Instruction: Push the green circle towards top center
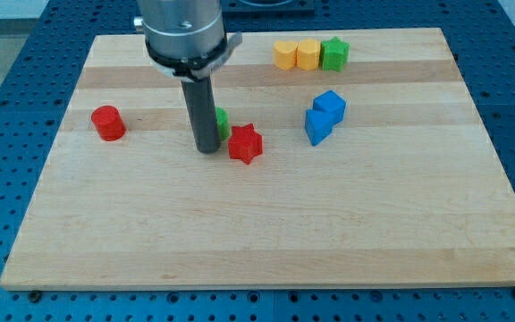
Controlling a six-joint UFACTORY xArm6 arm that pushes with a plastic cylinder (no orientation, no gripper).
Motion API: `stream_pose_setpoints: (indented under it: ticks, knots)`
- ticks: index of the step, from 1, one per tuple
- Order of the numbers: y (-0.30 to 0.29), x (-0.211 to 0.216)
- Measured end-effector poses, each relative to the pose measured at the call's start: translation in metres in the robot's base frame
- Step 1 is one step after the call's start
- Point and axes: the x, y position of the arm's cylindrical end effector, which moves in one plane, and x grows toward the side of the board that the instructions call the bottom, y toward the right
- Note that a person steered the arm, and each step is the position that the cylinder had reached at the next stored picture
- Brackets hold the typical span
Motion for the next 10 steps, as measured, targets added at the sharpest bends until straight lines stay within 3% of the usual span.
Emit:
stream_pose_setpoints:
  ticks: [3,10]
  knots:
    - [-0.003,-0.066]
    - [0.066,-0.1]
